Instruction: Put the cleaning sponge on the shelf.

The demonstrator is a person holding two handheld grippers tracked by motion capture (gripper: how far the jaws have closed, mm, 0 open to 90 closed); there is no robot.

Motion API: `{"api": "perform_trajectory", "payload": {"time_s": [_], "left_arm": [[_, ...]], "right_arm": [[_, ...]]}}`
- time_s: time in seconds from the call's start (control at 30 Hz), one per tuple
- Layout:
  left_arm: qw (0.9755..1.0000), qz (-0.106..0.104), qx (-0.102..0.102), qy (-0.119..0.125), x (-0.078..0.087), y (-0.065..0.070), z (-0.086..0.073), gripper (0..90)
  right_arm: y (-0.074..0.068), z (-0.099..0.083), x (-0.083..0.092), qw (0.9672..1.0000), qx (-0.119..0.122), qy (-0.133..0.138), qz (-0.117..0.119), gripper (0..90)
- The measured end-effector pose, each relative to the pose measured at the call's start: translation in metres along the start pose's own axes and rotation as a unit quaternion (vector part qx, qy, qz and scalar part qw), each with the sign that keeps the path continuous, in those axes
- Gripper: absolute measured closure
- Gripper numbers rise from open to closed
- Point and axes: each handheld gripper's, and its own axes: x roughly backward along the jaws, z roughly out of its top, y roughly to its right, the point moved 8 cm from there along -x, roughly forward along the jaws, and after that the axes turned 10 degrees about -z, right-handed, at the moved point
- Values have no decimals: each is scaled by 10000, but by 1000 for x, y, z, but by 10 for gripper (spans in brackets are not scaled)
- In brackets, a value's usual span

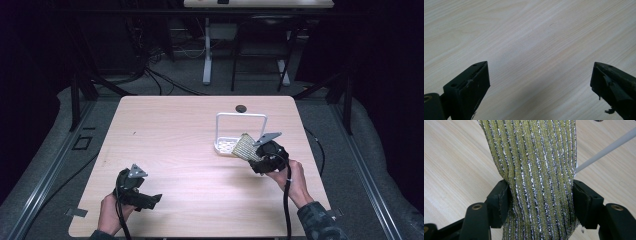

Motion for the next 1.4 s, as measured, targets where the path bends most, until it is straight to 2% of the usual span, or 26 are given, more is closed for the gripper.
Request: {"api": "perform_trajectory", "payload": {"time_s": [0.93, 1.4], "left_arm": [[10000, -14, 22, -14, -1, 0, -1, 27], [10000, -36, 34, -20, 0, -1, -1, 27]], "right_arm": [[-3, 13, -22, 9995, -72, -37, -308, 364], [-6, 20, -37, 9991, 12, -96, -409, 364]]}}
